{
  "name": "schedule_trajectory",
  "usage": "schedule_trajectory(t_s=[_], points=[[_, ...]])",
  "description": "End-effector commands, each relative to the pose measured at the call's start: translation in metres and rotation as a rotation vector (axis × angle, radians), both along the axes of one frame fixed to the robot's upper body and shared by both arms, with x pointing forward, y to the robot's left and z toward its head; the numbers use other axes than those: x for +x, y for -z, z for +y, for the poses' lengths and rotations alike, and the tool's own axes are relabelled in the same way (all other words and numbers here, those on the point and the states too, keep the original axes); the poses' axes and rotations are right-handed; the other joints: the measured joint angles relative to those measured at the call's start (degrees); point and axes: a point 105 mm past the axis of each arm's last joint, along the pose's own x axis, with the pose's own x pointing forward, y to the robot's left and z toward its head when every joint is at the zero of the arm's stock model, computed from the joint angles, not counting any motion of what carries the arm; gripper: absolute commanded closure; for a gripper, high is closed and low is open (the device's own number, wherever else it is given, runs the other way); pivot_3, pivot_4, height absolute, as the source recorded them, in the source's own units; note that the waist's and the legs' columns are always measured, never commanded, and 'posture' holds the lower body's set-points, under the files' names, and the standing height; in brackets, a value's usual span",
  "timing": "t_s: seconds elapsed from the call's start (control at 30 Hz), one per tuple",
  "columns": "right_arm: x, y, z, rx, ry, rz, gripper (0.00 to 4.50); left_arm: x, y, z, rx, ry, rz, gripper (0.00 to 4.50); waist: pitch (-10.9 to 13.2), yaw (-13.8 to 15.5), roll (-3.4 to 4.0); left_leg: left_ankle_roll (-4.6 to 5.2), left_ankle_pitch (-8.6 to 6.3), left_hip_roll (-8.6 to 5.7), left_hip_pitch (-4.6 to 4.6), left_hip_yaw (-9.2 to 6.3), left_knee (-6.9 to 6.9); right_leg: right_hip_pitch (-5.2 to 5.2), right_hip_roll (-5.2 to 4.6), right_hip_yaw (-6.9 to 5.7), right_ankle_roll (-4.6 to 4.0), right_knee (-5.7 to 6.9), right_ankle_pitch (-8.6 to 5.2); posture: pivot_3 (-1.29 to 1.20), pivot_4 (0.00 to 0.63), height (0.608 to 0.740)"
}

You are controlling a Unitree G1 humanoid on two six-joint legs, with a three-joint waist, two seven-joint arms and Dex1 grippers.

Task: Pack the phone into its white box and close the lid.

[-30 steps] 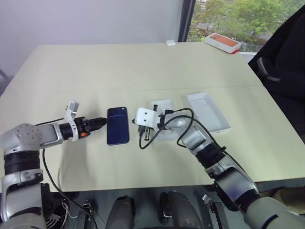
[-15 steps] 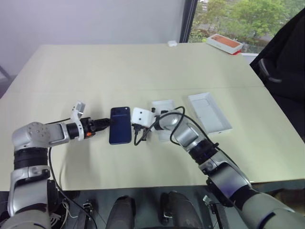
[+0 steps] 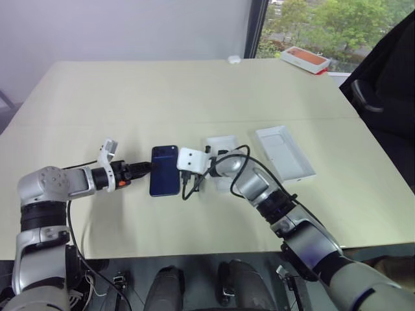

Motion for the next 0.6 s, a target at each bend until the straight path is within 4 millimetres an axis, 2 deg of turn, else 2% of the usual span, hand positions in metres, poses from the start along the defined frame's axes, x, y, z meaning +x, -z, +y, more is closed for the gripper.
schedule_trajectory(t_s=[0.03, 0.27, 0.4, 0.5, 0.6], points=[[-0.003, -0.003, 0.004, -0.046, -0.022, -0.017, 4.44, -0.009, 0.021, -0.01, 0.047, 0.027, 0.117, 2.02, -0.01, 0.05, 0.0, 0.0, 0.0, -0.02, 0.0, -0.05, 0.0, 0.01, -0.03, 0.0, 0.0, 0.0, 0.0, 0.0, 0.15, 0.74], [-0.008, 0.002, 0.01, -0.023, -0.024, 0.013, 4.44, -0.011, 0.015, -0.043, -0.064, 0.069, 0.124, 2.02, -0.08, 0.23, 0.04, 0.02, 0.01, -0.11, 0.09, -0.19, 0.0, 0.18, -0.24, -0.06, 0.11, -0.01, 0.05, 0.0, 0.15, 0.74], [-0.008, 0.003, 0.009, -0.017, -0.015, 0.019, 4.44, -0.01, 0.011, -0.052, -0.161, 0.054, 0.126, 2.02, -0.09, 0.12, 0.02, 0.15, 0.09, -0.2, 0.07, -0.25, 0.04, 0.26, -0.29, -0.11, 0.25, -0.04, 0.13, 0.0, 0.15, 0.74], [-0.008, 0.003, 0.008, -0.014, -0.014, 0.023, 4.44, -0.009, 0.0, -0.057, -0.238, 0.056, 0.105, 2.02, -0.09, -0.16, 0.0, 0.15, 0.09, -0.19, 0.05, -0.25, 0.04, 0.25, -0.28, -0.11, 0.28, -0.06, 0.15, 0.0, 0.15, 0.74], [-0.007, 0.002, 0.007, -0.01, -0.011, 0.016, 4.44, -0.012, 0.002, -0.058, -0.233, 0.064, 0.111, 2.02, -0.09, -0.23, 0.0, 0.14, 0.1, -0.17, 0.0, -0.28, 0.01, 0.16, -0.25, -0.13, 0.28, -0.07, 0.15, 0.0, 0.15, 0.74]])
